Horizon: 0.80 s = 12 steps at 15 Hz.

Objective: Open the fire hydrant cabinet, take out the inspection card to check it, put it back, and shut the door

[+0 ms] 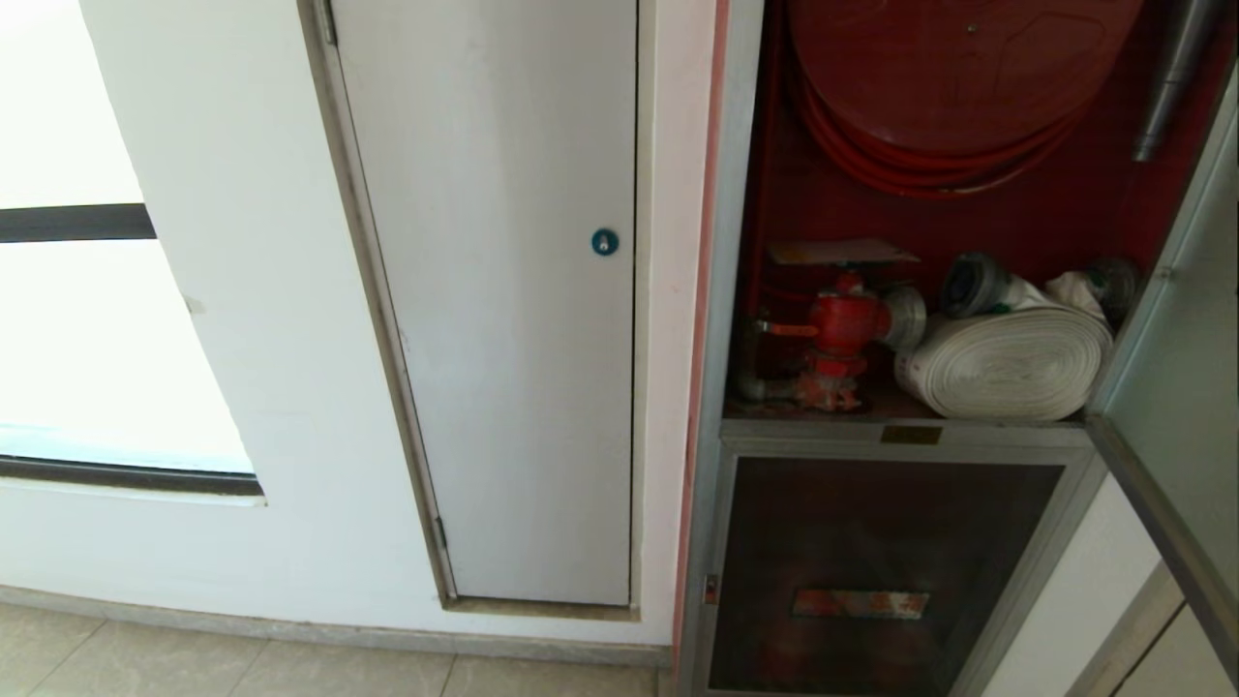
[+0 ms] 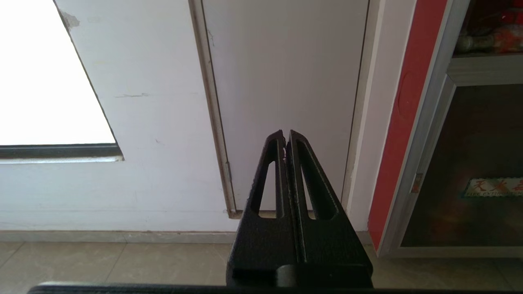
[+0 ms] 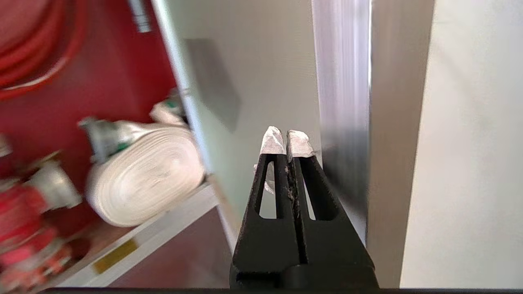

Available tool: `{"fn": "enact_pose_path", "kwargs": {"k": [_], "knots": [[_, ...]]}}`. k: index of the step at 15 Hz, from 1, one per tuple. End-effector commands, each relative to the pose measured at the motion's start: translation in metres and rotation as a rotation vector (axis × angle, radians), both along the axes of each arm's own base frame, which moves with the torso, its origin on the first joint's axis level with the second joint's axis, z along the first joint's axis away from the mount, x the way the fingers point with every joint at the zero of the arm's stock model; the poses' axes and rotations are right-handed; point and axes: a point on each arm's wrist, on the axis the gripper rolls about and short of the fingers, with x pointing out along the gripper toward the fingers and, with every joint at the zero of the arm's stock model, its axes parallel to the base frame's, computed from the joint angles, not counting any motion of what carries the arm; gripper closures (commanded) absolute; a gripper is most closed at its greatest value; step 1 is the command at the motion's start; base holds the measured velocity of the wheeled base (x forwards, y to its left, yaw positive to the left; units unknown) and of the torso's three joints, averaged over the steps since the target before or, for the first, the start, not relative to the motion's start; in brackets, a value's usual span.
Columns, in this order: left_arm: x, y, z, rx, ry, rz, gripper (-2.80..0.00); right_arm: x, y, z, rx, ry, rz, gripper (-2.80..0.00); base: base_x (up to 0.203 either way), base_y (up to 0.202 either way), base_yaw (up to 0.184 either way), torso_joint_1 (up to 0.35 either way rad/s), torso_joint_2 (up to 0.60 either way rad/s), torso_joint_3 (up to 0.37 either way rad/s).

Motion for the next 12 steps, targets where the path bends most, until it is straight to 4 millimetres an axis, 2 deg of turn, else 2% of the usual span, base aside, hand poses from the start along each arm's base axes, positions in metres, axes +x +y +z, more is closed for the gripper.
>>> {"fn": "enact_pose_path", "kwargs": {"k": [1,5,12], "knots": [[0.002,0.0,-0.008,0.001,0.029,0.001,0.0,0.012,-0.013,0.002,0.008,0.02,-0.07,0.0,0.0,0.0,0.0,0.0,0.0,0.0],[0.002,0.0,-0.007,0.001,0.027,-0.001,0.0,0.018,-0.049,0.002,0.037,0.038,-0.126,0.0,0.0,0.0,0.0,0.0,0.0,0.0],[0.002,0.0,-0.008,0.001,0.027,-0.001,0.0,0.016,-0.075,-0.001,0.075,0.035,-0.159,0.0,0.0,0.0,0.0,0.0,0.0,0.0]]}}
